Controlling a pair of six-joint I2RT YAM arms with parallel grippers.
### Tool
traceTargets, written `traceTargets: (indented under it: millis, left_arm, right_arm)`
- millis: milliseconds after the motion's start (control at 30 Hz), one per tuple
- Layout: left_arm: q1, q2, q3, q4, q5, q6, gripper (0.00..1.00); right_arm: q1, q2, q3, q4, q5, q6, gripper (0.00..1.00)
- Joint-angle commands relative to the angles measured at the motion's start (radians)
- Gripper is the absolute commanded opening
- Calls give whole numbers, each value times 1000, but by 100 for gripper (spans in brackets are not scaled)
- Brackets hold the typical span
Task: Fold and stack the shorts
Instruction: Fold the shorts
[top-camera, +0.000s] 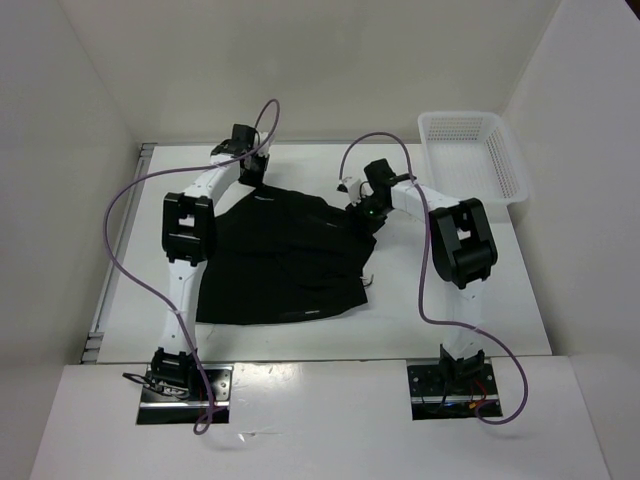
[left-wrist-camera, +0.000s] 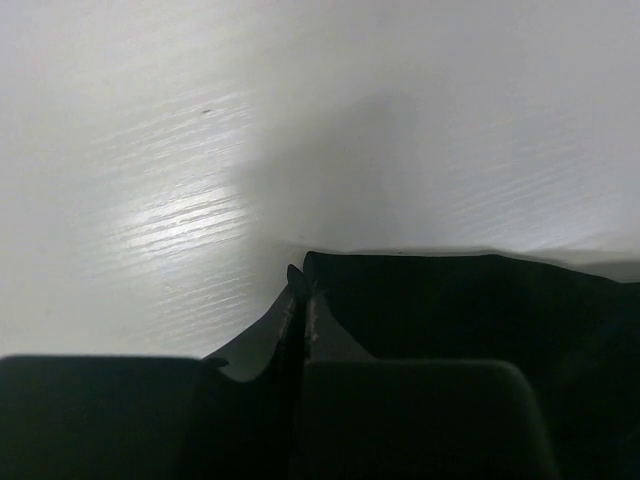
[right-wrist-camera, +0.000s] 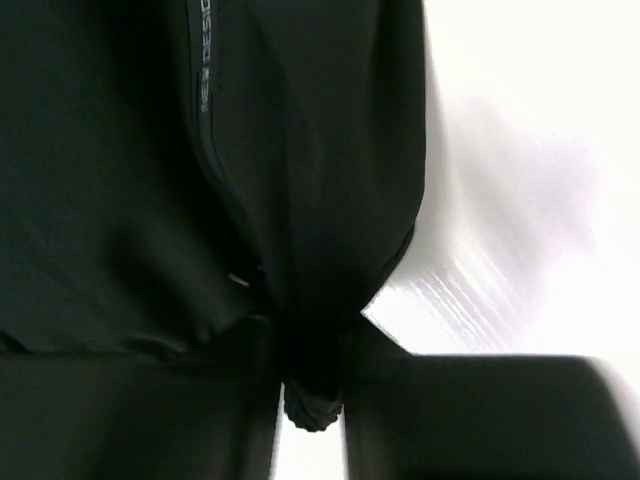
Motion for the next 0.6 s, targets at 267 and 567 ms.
traceTargets:
  millis: [267, 567]
  left_arm:
    - [42, -42, 240, -33, -47, 4, 0]
    - [75, -362, 86, -65, -45, 4, 0]
  right_arm:
    - [8, -44, 205, 149, 307, 97, 0]
    - [26, -169, 149, 213, 457, 3, 0]
